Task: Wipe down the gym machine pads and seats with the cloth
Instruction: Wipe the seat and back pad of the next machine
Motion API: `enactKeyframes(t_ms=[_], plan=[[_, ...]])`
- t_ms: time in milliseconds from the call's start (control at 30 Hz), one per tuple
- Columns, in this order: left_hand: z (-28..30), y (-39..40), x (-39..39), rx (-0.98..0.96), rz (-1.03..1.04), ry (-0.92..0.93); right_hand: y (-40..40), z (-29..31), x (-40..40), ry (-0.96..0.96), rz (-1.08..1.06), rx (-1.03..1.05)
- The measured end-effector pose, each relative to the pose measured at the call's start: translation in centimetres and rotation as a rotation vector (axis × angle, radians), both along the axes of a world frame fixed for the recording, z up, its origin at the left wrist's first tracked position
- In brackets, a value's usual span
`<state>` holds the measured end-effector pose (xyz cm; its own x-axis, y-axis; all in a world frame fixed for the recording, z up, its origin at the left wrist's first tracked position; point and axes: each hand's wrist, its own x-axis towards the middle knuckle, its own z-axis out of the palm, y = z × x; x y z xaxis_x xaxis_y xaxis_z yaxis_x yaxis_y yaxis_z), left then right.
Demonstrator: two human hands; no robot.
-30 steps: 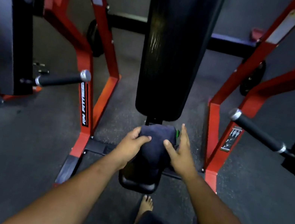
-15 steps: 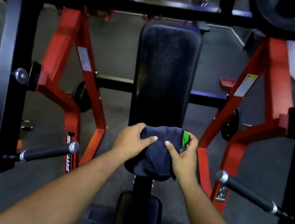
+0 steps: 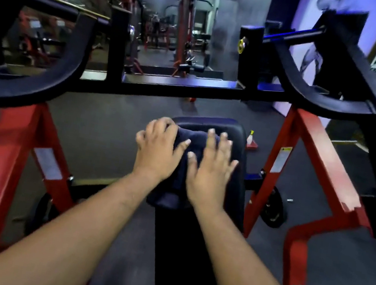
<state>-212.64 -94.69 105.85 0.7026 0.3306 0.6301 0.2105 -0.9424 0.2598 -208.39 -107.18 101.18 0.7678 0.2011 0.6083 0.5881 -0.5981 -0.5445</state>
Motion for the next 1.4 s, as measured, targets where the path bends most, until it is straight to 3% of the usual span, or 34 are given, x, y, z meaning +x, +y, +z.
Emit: enactKeyframes(t_ms=[133, 467, 667, 733, 867, 933, 1000, 1100, 1167, 1233, 1333, 1400], plan=[[-0.2, 5.0, 2.8, -0.073, -0.073, 0.222, 5.7, -3.9, 1.6, 0.036, 0.096, -0.198], [1.2, 6.8, 2.9, -0.147, -0.217, 0.228, 8.2, -4.3, 2.0, -0.021, -0.091, -0.201], [1.6, 7.5, 2.4, -0.208, -0.267, 0.315, 7.3, -2.3, 4.2, -0.109, -0.027, -0.239], [1.7, 7.6, 2.3, -0.146, -0.276, 0.328, 6.4, -2.0, 5.5, -0.207, 0.02, -0.275], [1.5, 7.8, 2.7, 0.257, -0.233, 0.422, 0.7, -1.1, 11.0, -0.558, 0.04, -0.527], [1.2, 8.4, 3.5, 0.372, -0.253, 0.448, -1.5, -0.7, 12.8, -0.465, -0.076, -0.464], [1.0, 8.8, 4.5, 0.401, -0.284, 0.452, 0.1, -1.0, 11.6, -0.238, -0.245, -0.223], [0.4, 8.9, 5.2, 0.203, -0.376, 0.401, 6.0, -2.3, 6.5, -0.076, -0.298, -0.033], [0.0, 8.9, 5.3, 0.091, -0.425, 0.38, 6.5, -4.2, 4.4, -0.097, -0.2, -0.08], [-0.1, 8.8, 5.3, 0.124, -0.41, 0.407, 3.7, -6.5, 4.1, -0.161, -0.168, -0.192], [0.0, 8.2, 5.5, 0.341, -0.318, 0.418, -0.1, -6.7, 6.2, -0.151, -0.269, -0.296], [0.2, 7.7, 6.0, 0.489, -0.285, 0.359, 0.5, -2.9, 8.9, -0.108, -0.314, -0.255]])
